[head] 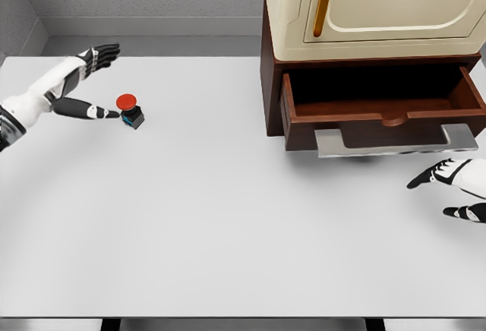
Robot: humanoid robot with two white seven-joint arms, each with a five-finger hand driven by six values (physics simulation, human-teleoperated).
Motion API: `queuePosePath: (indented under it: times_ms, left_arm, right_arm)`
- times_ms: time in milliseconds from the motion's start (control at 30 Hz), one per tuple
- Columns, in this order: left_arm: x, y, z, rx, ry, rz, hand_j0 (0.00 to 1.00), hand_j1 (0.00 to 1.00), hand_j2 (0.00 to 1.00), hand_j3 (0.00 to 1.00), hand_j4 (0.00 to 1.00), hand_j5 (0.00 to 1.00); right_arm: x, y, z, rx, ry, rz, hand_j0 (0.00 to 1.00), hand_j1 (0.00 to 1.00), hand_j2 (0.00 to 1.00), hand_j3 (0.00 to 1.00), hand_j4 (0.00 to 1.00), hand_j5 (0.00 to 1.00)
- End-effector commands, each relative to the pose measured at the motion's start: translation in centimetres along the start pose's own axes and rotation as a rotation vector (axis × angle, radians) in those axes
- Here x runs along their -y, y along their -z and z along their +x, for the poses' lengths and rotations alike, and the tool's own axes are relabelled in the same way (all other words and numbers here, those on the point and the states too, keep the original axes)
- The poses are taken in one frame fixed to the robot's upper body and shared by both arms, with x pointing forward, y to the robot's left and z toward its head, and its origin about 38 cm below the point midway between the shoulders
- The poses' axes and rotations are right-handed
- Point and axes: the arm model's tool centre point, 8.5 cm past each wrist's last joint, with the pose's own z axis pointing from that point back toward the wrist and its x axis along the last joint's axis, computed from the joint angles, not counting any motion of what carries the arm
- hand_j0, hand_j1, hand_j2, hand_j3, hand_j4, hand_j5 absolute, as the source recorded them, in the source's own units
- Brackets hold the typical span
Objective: Put the switch into the drawer with left arm, and close the drawer with right arm
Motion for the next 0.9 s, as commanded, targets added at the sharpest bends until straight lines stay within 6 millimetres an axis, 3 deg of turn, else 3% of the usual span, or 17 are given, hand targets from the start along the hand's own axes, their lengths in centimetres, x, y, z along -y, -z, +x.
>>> queuePosePath:
  times_ms: [0,133,300,367,500,700,867]
  left_arm:
    - [1.2,0.4,-2.2,-0.061,-0.080,0.006,1.00,1.00,1.00,1.00,1.00,1.00]
    - [2.7,1.6,-4.6,-0.107,-0.154,0.026,1.00,1.00,1.00,1.00,1.00,1.00]
    - [4.0,2.0,-5.9,-0.073,-0.178,0.053,1.00,1.00,1.00,1.00,1.00,1.00]
    - [3.9,2.4,-6.4,-0.051,-0.178,0.147,1.00,1.00,1.00,1.00,1.00,1.00]
    - [2.8,2.2,-6.0,-0.015,-0.173,0.204,1.00,1.00,1.00,1.00,1.00,1.00]
    - [4.0,2.5,-7.3,-0.054,-0.147,0.262,1.00,1.00,1.00,1.00,1.00,1.00]
    - [4.1,2.6,-7.3,-0.056,-0.140,0.255,1.00,1.00,1.00,1.00,1.00,1.00]
  right_arm:
    - [0.0,0.0,0.0,0.001,0.003,-0.001,0.77,0.77,0.77,0.77,0.77,0.77]
    - [-0.1,0.0,0.0,0.000,0.004,0.002,0.77,0.77,0.77,0.77,0.77,0.77]
    - [-0.2,0.0,0.0,0.000,0.007,0.005,0.77,0.77,0.77,0.77,0.77,0.77]
    - [-0.2,0.0,0.0,0.000,0.007,0.005,0.77,0.77,0.77,0.77,0.77,0.77]
    - [-0.2,0.0,0.0,0.000,0.007,0.005,0.77,0.77,0.77,0.77,0.77,0.77]
    - [-0.2,-0.1,-0.2,-0.006,0.007,0.005,0.81,0.81,0.81,0.81,0.81,0.81]
    - [-0.2,0.0,0.0,-0.002,0.006,0.007,0.79,0.79,0.79,0.79,0.79,0.79]
